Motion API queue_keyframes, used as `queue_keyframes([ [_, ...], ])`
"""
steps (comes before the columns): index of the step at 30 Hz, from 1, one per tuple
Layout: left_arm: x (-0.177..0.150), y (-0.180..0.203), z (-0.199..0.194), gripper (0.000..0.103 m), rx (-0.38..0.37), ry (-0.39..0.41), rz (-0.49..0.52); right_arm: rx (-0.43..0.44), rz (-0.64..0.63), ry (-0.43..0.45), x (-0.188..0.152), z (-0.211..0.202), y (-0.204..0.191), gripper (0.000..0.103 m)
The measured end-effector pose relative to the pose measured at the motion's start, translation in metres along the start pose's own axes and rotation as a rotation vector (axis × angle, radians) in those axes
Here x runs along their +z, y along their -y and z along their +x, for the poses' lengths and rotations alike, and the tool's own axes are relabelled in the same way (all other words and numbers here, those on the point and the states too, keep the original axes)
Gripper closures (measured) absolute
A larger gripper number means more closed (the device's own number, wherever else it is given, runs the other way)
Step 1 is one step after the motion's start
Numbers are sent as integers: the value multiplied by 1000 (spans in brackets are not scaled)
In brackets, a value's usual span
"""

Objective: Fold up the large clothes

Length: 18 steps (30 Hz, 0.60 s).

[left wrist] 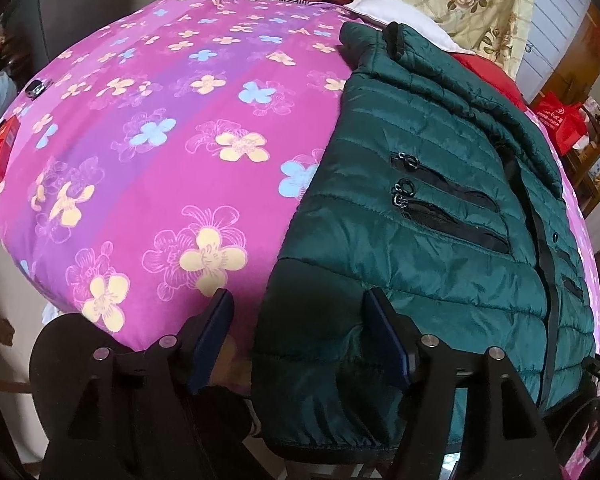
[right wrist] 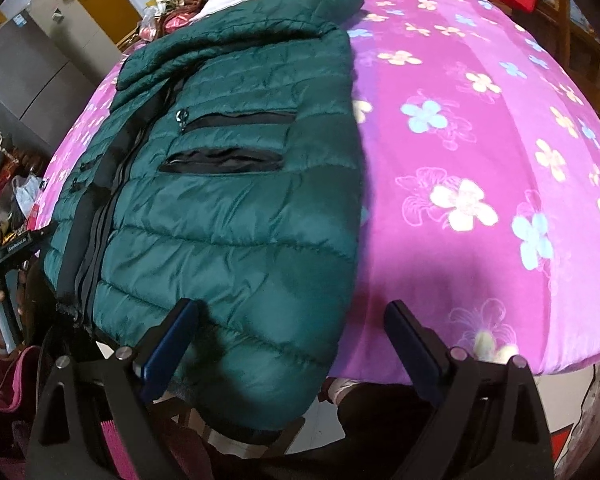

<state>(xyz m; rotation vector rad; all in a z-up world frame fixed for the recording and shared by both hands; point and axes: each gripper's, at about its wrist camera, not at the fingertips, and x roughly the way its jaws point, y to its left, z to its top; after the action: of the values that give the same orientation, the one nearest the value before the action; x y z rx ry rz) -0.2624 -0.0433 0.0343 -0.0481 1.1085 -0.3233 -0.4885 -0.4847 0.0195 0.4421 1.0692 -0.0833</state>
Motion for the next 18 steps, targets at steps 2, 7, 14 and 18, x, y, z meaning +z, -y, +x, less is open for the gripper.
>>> queue_keyframes([
  [2,-1,-3,2,48,-7,-9,-20,10,-11,-3,-2,0,-3,7],
  [7,-7,-2,1,43,-3,2,-2,28,-64,-25,-7,3,-18,7],
  [14,-14,8,-2,56,-30,2,61,64,-58,11,-5,4,-21,8],
  [18,-11,17,-12,103,-30,27,91,9,-81,56,-1,-1,-24,37],
])
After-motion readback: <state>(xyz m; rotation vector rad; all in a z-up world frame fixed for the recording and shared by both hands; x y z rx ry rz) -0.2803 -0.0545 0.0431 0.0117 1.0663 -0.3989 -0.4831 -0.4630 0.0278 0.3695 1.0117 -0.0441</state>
